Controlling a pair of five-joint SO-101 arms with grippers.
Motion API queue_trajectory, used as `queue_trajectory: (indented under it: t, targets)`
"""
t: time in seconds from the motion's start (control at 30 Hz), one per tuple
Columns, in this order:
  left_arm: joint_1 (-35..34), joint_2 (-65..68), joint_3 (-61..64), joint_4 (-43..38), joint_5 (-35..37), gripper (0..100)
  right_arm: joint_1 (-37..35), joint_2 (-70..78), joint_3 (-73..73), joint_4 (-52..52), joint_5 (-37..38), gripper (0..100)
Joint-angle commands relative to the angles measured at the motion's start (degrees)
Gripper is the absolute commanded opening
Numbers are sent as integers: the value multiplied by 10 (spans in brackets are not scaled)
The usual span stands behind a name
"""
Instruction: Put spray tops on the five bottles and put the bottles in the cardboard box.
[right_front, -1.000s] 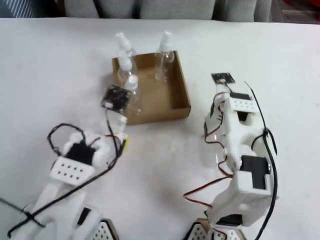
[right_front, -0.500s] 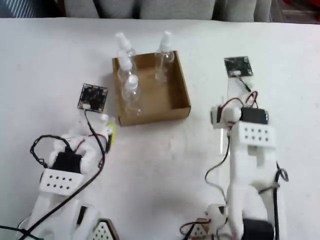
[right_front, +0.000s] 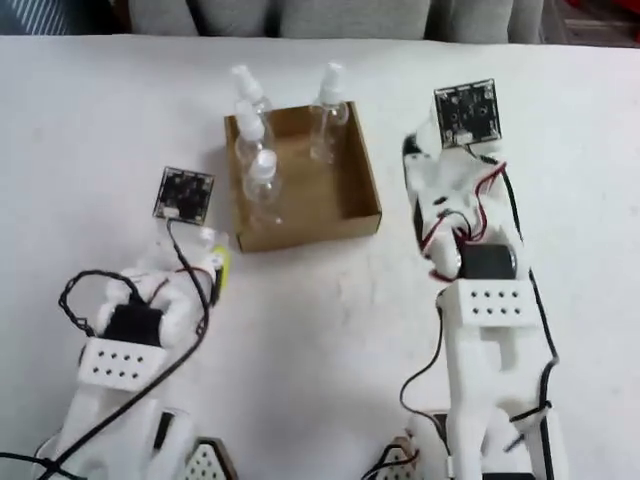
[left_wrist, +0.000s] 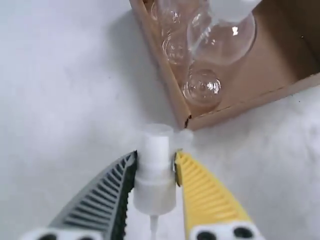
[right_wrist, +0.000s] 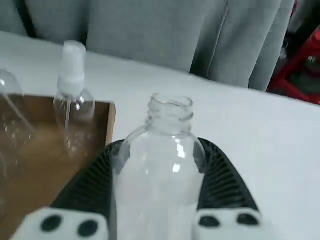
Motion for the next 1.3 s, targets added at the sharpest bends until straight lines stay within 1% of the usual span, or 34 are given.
queue_trajectory:
  t: [0.0,0.13,0.23,0.3,0.37,0.43,0.57,0.63,0.73,0.87,1.03,1.17,1.27]
  targets:
    - [-1,-17,-5,-18,6,20,0,-19,17,-155,-5,16]
    - [-1,-17,-4,-18,6,20,14,-2,50,-292,0,15]
    - [-2,-17,-4,-18,6,20,40,66,40,-371,-1,15]
    - [-2,-17,-4,-18,6,20,59,135,7,-415,-1,15]
    - [-1,-17,-4,-18,6,20,83,203,-37,-444,-4,15]
    - [-1,-18,-2,-20,6,20,98,259,-71,-446,-4,15]
    - [-1,-21,1,-20,5,20,105,293,-47,-451,-5,15]
    - [-1,-21,1,-27,5,20,97,281,-4,-460,-15,15]
    - [-1,-17,1,-32,5,20,81,236,84,-514,-50,15]
    - [-1,-17,1,-32,5,20,48,163,189,-548,-58,15]
    - [-1,-21,1,-38,5,20,-10,70,278,-545,-62,15]
    - [-7,-21,1,-52,5,20,-54,-15,315,-544,-60,15]
    - [-7,-21,-2,-52,5,20,-62,-93,317,-487,-60,15]
